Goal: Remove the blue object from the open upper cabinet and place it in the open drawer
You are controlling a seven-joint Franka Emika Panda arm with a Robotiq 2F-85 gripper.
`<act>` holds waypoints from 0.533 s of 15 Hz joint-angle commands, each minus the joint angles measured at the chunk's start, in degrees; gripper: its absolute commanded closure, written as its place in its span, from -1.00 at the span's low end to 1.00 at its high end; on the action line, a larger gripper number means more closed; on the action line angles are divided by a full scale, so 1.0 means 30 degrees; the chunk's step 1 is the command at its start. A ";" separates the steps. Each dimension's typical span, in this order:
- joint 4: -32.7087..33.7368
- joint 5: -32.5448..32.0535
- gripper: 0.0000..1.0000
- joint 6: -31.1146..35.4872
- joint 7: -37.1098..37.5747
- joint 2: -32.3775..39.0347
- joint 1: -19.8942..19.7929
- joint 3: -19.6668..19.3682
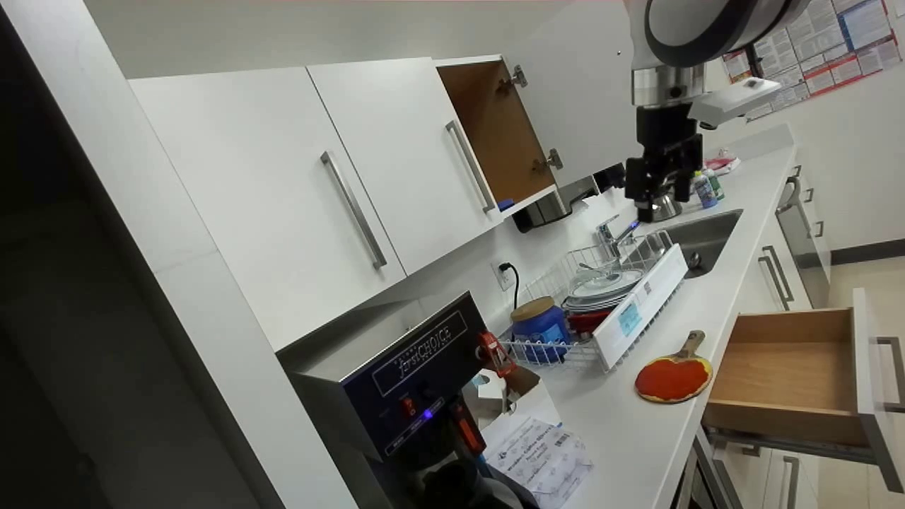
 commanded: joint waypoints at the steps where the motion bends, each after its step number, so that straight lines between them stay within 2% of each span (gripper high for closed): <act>1: 0.2425 -0.0065 -1.00 0.3023 0.0216 0.1782 -0.0225 0.0226; 6: 0.5758 -0.0631 -1.00 0.7593 0.0569 0.4882 -0.0939 0.0446; 8: 0.6686 -0.0590 -1.00 0.6949 -0.0018 0.5536 -0.0657 0.0209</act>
